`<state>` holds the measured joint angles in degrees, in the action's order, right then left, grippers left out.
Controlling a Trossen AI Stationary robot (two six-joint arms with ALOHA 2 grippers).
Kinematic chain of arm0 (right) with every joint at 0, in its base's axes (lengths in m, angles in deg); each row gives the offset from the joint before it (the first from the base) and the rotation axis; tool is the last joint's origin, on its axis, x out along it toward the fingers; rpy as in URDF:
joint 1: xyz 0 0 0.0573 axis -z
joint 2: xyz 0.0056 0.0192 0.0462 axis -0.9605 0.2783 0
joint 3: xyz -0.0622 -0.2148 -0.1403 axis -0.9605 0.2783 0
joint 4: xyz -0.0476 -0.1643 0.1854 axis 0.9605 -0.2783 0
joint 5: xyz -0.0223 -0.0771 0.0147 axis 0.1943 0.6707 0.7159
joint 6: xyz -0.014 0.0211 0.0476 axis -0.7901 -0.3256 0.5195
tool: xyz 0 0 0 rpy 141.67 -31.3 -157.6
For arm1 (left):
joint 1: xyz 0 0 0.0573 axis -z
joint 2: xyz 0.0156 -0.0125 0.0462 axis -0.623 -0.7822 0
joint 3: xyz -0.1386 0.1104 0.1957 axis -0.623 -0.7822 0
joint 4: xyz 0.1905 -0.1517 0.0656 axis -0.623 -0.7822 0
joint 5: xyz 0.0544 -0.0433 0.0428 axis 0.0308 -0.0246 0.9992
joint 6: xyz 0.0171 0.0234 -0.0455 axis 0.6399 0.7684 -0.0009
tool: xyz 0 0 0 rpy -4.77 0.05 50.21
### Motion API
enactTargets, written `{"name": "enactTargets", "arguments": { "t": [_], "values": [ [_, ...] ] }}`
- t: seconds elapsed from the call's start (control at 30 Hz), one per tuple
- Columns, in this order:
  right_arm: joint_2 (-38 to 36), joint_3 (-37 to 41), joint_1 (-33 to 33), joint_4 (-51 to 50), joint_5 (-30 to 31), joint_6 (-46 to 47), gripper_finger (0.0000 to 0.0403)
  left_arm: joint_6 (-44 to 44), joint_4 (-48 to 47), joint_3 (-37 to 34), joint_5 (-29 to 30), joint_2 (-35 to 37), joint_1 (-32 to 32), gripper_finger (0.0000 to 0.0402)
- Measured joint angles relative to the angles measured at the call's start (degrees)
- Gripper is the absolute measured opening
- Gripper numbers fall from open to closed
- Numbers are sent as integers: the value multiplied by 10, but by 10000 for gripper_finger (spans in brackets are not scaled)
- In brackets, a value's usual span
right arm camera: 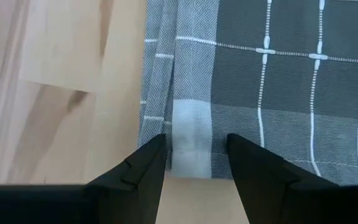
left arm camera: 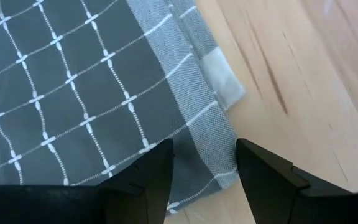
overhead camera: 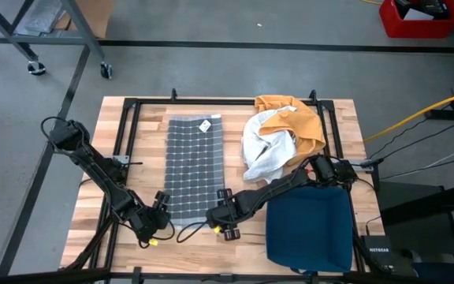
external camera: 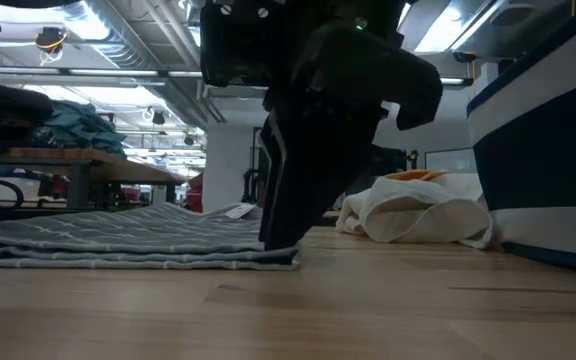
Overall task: Fold towel
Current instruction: Fold the gray towel
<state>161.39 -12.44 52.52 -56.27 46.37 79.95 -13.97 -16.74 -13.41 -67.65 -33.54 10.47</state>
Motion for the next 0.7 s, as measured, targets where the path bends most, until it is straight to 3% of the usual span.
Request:
{"name": "enactTargets", "arguments": {
  "t": [0.33,0.7],
  "values": [
    [0,-31,-12,-12,-16,1,179,21,2,0,-31,0,0,166],
    [-2,-51,-12,-20,-10,-1,179,101,79,0,-29,-9,-2,166]
  ]
}}
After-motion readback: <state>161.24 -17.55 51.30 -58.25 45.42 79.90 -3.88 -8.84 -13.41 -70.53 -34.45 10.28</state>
